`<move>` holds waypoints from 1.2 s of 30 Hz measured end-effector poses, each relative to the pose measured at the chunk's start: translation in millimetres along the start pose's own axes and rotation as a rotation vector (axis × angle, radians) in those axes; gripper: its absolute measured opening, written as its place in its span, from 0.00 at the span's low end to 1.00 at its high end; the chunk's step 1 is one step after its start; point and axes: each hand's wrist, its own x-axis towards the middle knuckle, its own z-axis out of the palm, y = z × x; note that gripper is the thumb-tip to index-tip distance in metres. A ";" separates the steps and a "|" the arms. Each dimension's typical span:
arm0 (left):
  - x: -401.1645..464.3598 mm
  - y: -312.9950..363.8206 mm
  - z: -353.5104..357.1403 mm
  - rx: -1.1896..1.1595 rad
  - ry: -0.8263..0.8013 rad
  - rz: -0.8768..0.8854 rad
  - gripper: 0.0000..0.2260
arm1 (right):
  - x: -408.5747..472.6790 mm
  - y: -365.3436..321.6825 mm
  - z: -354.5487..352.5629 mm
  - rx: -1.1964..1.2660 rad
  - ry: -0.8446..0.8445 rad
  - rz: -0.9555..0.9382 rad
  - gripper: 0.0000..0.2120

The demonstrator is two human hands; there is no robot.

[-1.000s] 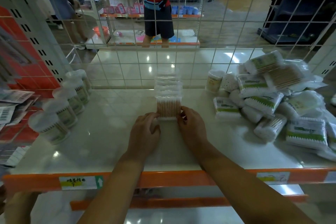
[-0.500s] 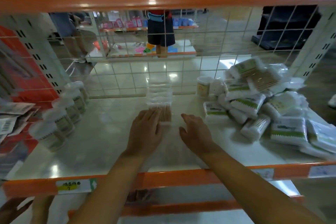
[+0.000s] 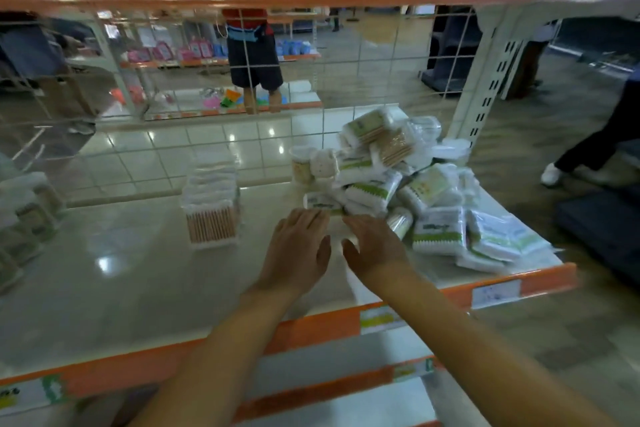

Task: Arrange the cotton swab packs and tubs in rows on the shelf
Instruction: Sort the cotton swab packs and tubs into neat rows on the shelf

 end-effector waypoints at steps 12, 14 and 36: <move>14.2 69.0 56.3 -0.127 -0.037 -0.014 0.21 | -39.1 76.4 -21.8 0.148 0.127 -0.084 0.16; 17.1 73.5 63.7 -0.122 -0.132 -0.094 0.22 | -42.7 81.8 -22.3 0.168 0.129 -0.104 0.14; 10.0 75.6 50.8 -0.336 -0.083 -0.401 0.22 | -48.9 97.8 0.8 0.351 0.217 -0.100 0.12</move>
